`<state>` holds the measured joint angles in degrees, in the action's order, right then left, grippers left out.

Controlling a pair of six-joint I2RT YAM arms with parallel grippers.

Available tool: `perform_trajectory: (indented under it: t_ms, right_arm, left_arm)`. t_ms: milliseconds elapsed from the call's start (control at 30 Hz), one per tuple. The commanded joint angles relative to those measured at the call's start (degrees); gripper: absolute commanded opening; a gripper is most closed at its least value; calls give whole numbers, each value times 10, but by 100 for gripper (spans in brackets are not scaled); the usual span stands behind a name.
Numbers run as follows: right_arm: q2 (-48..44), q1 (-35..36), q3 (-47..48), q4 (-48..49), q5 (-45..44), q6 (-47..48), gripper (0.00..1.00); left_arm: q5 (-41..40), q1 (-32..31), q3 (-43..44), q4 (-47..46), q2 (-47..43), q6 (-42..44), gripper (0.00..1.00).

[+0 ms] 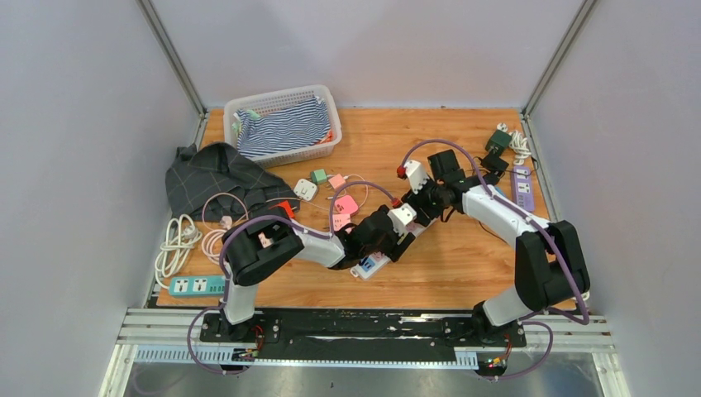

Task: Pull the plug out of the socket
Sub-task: Remove the plug from the socket.

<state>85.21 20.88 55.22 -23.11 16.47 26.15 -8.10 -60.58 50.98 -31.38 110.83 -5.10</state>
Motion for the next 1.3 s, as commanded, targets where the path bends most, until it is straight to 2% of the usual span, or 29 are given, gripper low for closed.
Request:
perform_trajectory:
  t_ms: [0, 100, 267, 367, 500, 700, 800, 1000, 1067, 1167, 1267]
  right_arm:
    - [-28, 67, -1, -74, 180, 65, 0]
    - [-33, 73, 0, -73, 170, 64, 0]
    - [-23, 36, -7, -25, -8, 24, 0]
    - [-15, 8, -9, -19, -48, 14, 0]
    - [-21, 12, -11, -33, 45, 25, 0]
    - [-25, 75, -2, -98, 191, 102, 0]
    - [-27, 78, -1, -92, 158, 102, 0]
    - [-14, 22, -4, -36, -28, 44, 0]
    - [-16, 5, -7, -27, -55, 37, 0]
    - [-26, -1, -10, -31, -4, 37, 0]
    - [-25, 7, -3, -66, 116, 60, 0]
  left_arm:
    - [15, -3, 0, 18, 23, 22, 0]
    - [14, -4, 1, 18, 24, 22, 0]
    - [12, -3, 1, 18, 23, 22, 0]
    - [12, -4, 1, 18, 24, 22, 0]
    - [14, -3, 0, 18, 22, 21, 0]
    - [14, -3, -1, 18, 22, 22, 0]
    - [14, -4, -1, 18, 22, 22, 0]
    - [14, -4, -1, 18, 21, 22, 0]
    - [14, -4, -1, 18, 21, 21, 0]
    - [15, -4, -1, 18, 20, 21, 0]
    - [16, -4, -2, 18, 19, 22, 0]
